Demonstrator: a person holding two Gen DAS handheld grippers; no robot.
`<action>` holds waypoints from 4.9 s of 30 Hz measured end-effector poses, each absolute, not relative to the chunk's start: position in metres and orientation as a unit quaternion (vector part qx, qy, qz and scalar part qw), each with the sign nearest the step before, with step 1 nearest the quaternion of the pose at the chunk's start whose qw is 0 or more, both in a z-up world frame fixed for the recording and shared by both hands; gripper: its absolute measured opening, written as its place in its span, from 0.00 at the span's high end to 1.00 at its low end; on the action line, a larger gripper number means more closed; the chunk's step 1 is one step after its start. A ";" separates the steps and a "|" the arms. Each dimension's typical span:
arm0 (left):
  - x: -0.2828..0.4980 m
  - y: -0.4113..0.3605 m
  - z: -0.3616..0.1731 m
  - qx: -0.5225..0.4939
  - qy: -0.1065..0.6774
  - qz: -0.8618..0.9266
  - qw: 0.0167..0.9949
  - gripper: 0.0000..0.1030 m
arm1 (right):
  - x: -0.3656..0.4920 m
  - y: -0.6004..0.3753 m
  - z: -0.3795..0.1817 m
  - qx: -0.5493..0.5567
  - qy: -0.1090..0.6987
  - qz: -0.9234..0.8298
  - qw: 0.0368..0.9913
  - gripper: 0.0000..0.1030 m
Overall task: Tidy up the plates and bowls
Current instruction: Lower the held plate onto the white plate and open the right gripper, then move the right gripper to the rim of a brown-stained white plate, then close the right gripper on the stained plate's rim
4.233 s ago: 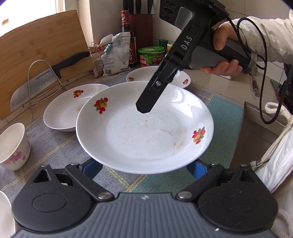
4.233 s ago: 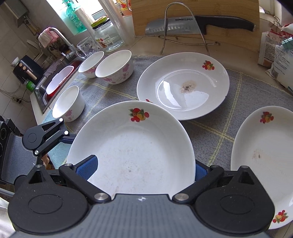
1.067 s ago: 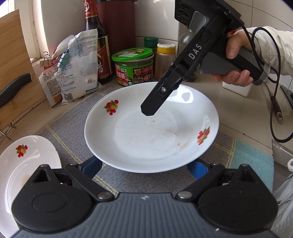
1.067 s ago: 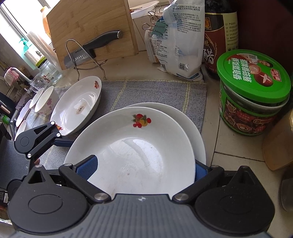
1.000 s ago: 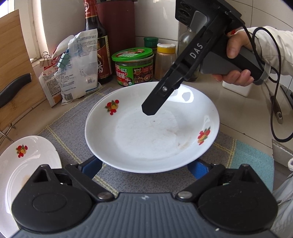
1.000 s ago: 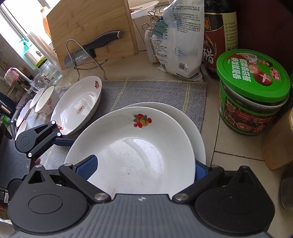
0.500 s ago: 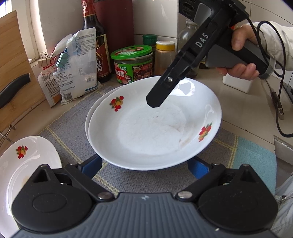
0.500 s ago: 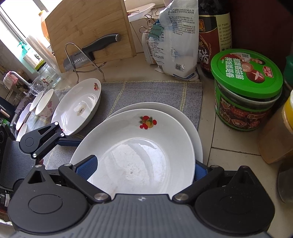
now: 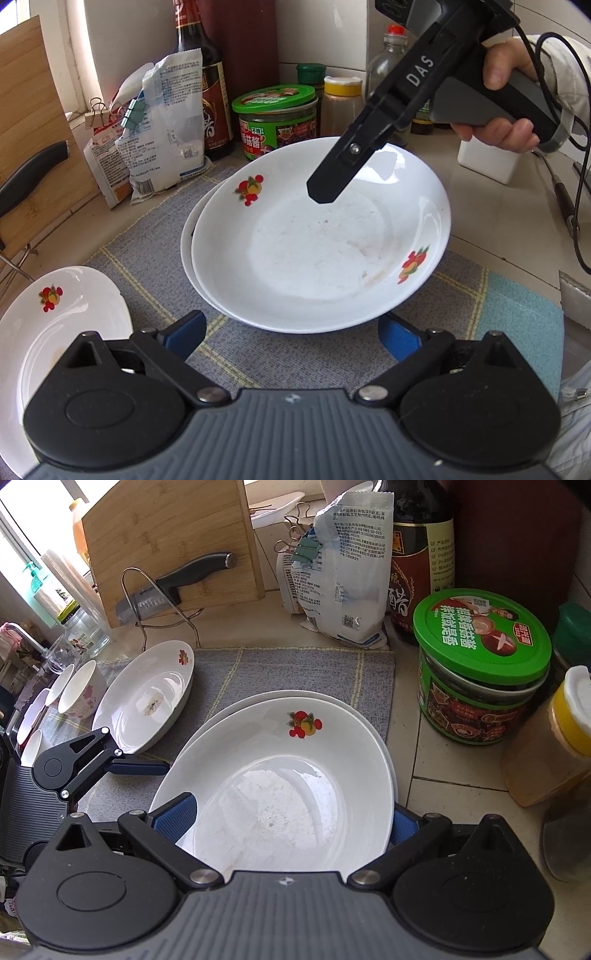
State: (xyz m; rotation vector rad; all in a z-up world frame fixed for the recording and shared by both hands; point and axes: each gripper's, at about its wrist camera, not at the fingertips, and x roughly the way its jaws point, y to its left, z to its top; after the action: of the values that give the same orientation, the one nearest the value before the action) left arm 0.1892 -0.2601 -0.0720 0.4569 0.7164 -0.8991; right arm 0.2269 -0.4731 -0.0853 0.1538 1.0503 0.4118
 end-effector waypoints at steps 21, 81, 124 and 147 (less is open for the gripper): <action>0.185 -0.266 -0.068 0.213 0.318 -0.434 0.816 0.03 | 0.217 -0.467 -0.082 0.034 0.502 0.159 0.850 0.00; 0.198 -0.097 -0.092 0.096 0.362 -0.221 0.900 0.01 | 0.202 -0.273 -0.081 -0.045 0.426 0.183 0.885 0.00; 0.215 -0.105 -0.096 0.090 0.333 -0.220 0.912 0.00 | 0.378 -0.252 -0.118 -0.029 0.521 0.350 0.778 0.00; 0.212 -0.112 -0.092 0.120 0.318 -0.225 0.913 0.01 | 0.393 -0.247 -0.117 -0.033 0.525 0.384 0.759 0.00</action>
State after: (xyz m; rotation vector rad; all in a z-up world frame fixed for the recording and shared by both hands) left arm 0.2122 -0.1115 -0.0920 0.2474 0.6554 -0.4645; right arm 0.3926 -0.2470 -0.1168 -0.0721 1.1435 0.8359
